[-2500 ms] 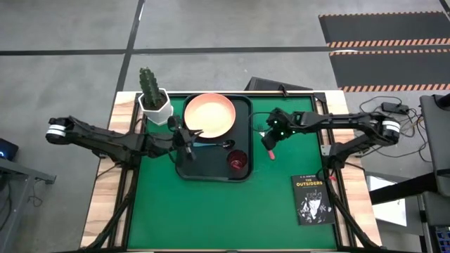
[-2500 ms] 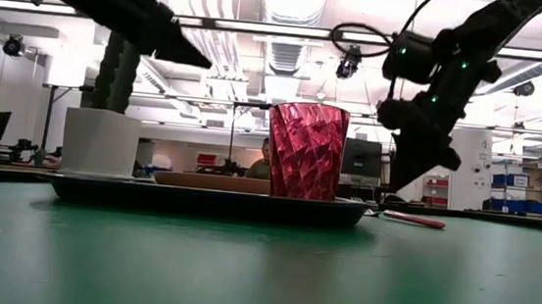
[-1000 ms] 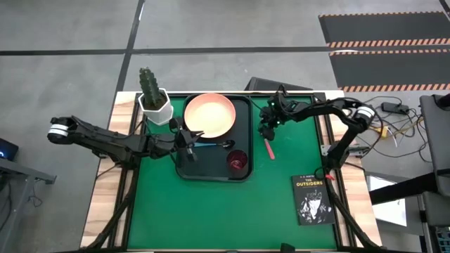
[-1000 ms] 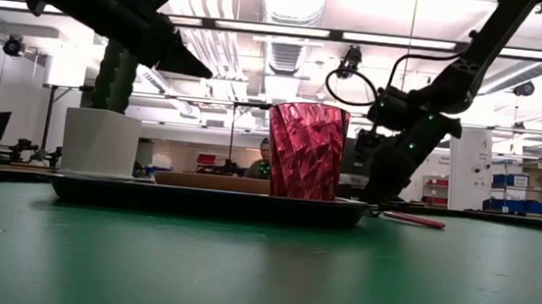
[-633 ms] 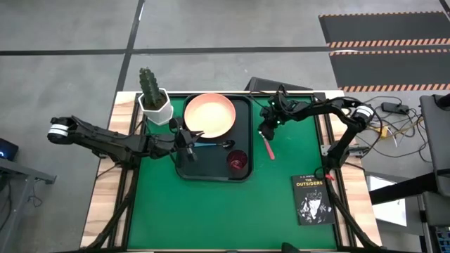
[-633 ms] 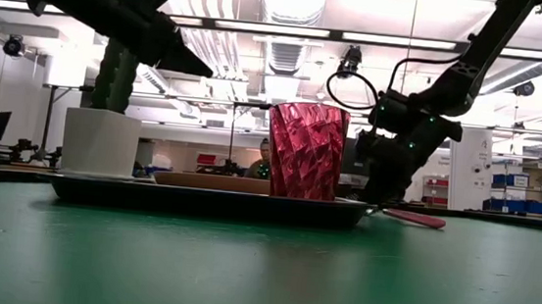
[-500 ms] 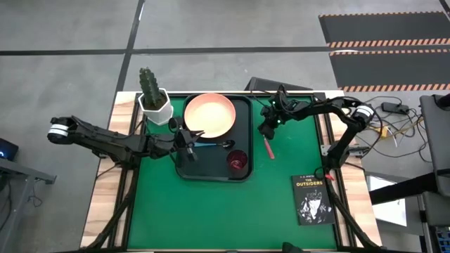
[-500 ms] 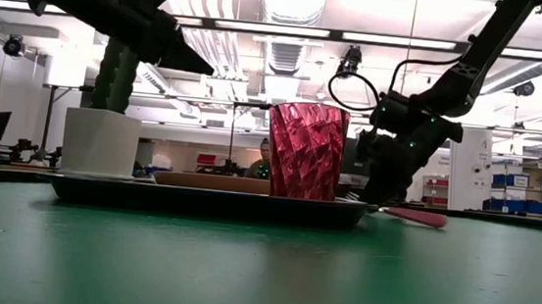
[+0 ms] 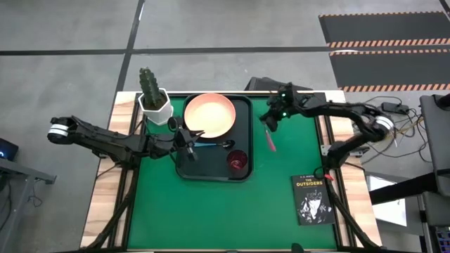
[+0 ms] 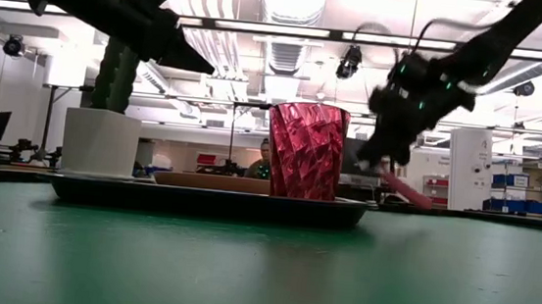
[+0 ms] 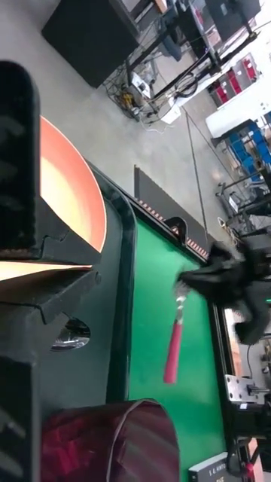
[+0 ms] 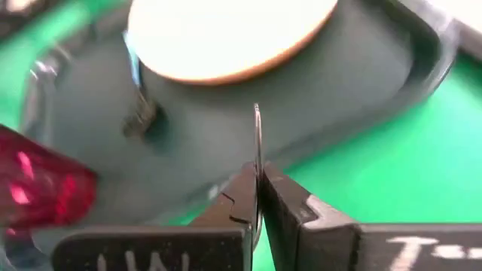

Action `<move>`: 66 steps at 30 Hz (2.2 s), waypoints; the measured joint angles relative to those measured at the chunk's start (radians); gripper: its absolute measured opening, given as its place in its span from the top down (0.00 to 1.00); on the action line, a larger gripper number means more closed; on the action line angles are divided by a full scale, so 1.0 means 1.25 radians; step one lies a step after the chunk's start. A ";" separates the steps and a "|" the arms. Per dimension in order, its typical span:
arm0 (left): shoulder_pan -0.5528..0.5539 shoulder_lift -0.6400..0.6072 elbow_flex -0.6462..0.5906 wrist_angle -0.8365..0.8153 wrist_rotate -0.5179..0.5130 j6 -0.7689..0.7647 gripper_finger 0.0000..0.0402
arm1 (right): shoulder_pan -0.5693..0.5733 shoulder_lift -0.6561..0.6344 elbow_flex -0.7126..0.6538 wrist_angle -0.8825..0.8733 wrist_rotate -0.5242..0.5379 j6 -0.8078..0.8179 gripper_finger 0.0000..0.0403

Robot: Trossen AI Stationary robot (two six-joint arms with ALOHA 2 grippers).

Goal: Pick and place plate/cup/fork/spoon on tray
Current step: Put the pink fork to the bottom of the blue spoon on the black serving tray

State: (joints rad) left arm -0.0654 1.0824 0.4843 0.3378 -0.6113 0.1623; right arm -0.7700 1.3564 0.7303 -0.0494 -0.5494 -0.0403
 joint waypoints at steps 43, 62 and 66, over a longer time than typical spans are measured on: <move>0.000 0.274 0.028 0.632 0.217 -0.012 0.59 | 0.406 -0.113 0.002 0.724 0.294 -0.018 0.98; 0.011 0.462 0.109 0.754 0.220 -0.059 0.60 | 0.449 -0.061 0.027 0.783 0.296 -0.074 0.98; 0.011 0.464 0.110 0.750 0.220 -0.059 0.69 | 0.449 -0.061 0.027 0.793 0.295 -0.076 0.98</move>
State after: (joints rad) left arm -0.0514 1.6623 0.6212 1.2750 -0.3363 0.0887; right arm -0.2089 1.2800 0.7639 0.9413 -0.1809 -0.1352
